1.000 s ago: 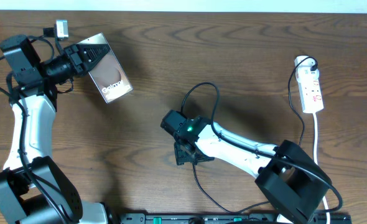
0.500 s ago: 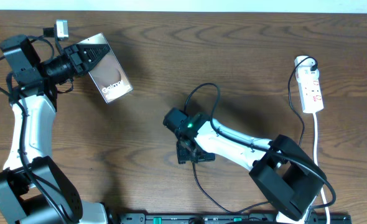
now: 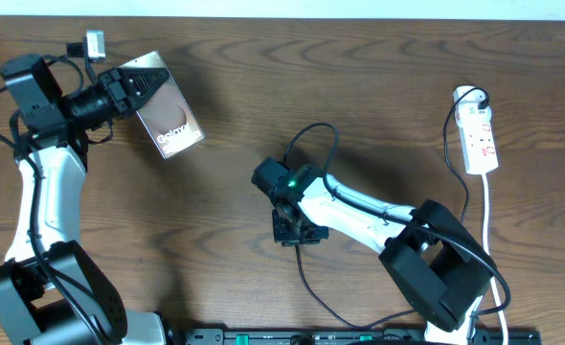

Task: Plug charger to phone and switch on socket
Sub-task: 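Grasp the cable plug with the right gripper and lift it, then carry the plug toward the bottom of the phone in the left gripper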

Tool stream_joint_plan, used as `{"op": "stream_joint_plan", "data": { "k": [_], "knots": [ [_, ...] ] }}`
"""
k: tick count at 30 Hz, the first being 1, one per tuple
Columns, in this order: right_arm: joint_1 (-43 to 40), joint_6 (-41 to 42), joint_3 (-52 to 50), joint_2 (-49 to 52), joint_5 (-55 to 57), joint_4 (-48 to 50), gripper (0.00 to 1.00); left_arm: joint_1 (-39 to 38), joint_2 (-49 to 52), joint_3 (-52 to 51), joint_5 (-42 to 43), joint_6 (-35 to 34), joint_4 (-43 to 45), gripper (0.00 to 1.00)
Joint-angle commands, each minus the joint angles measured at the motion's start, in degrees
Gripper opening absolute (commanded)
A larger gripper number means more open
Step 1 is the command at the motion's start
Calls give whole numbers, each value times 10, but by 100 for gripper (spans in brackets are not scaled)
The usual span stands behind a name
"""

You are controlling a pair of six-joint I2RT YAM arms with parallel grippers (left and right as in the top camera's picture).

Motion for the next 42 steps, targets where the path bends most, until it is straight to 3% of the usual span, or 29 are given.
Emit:
{"op": "stream_joint_plan", "data": {
  "k": [1,8,13,17,19,22,32,37,42],
  "knots": [
    [-1,-3,1,19,-6,1,21,2,-5,13,8,4,3,7],
    [-2,-3,2,19,-7,1,1,2,-5,13,8,4,3,7],
    [-12,-59,10,19,-47,9,1,2,-5,13,8,4,2,7],
    [-50,-210,10,19,-225,83,1,2,-5,13,10,3,3,7],
    [-74,-301,10,19,-377,159,1,2,-5,13,13,3,3,7],
    [-98,-346,10,19,-496,253,1,2,-5,13,13,3,3,7],
    [-159,-341,10,21,-594,476,1,2,-5,13,13,-10,4,7],
    [-177,-340,10,38,-659,554,1,-1,-5,13,22,-59,53,7],
    [-186,-256,10,82,-746,692,1,-10,-5,13,30,-70,80,7]
  ]
}}
